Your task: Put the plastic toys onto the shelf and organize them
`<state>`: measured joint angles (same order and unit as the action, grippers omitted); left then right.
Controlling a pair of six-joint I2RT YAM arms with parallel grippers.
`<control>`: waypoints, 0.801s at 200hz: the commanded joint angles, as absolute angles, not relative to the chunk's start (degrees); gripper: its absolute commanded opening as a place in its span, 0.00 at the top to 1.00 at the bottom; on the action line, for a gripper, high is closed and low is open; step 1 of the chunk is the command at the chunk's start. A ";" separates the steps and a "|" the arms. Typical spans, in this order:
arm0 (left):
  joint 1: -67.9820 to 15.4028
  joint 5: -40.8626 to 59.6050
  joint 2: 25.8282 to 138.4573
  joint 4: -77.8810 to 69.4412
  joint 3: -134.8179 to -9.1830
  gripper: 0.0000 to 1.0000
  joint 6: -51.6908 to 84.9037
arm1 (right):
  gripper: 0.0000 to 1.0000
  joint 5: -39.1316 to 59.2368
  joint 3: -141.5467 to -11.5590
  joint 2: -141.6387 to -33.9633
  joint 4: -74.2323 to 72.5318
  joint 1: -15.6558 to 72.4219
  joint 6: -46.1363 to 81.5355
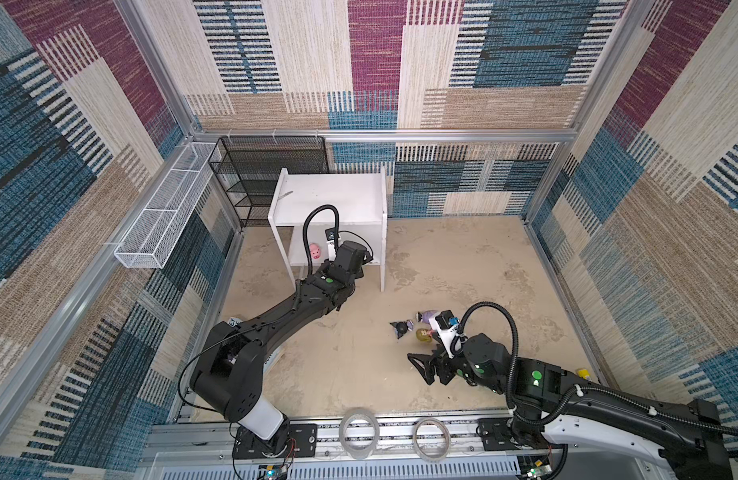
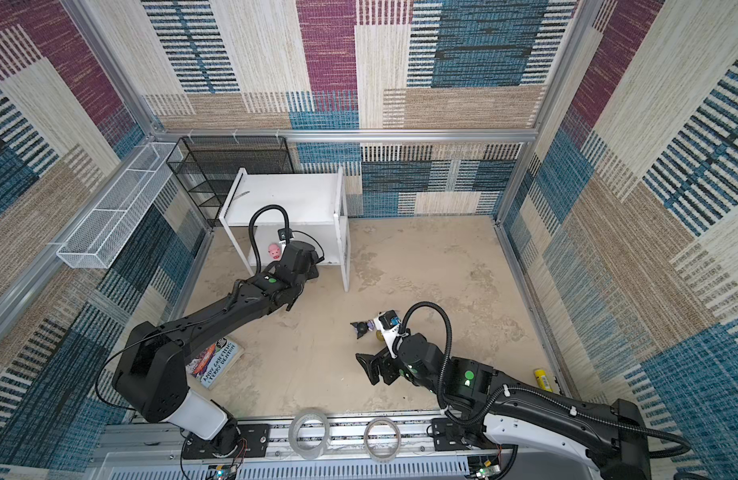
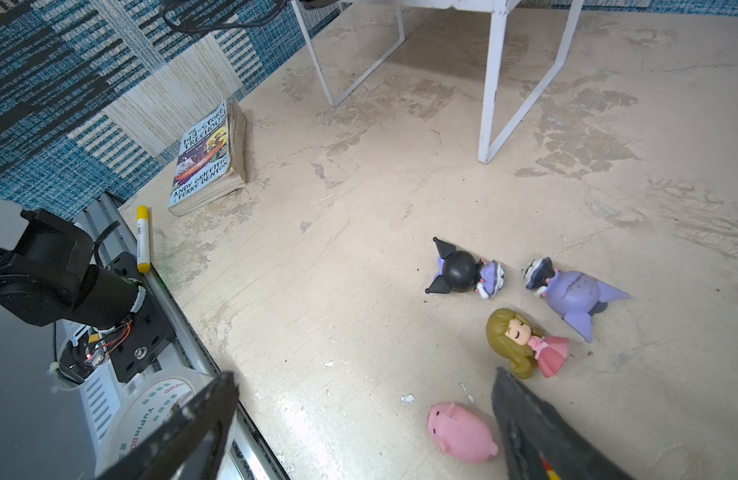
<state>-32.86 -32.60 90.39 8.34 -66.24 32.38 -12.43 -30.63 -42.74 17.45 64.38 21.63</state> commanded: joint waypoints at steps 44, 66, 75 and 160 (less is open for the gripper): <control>-32.78 -30.95 85.74 7.38 -65.49 0.46 29.01 | 0.04 -12.16 -31.55 -43.38 16.00 64.42 21.73; -32.78 -29.97 83.13 10.55 -65.33 0.41 28.39 | 0.04 -12.08 -31.62 -43.55 15.61 64.47 21.50; -32.78 -29.85 81.74 11.87 -64.89 0.40 27.97 | 0.04 -12.07 -31.81 -43.70 15.52 64.47 21.33; -30.01 -19.53 70.52 10.27 -54.54 0.57 25.44 | 0.03 -11.07 -31.84 -46.32 12.71 64.42 20.03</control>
<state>-30.68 -25.58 71.20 12.27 -55.96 27.22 -11.92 -31.22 -45.52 15.75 64.38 20.73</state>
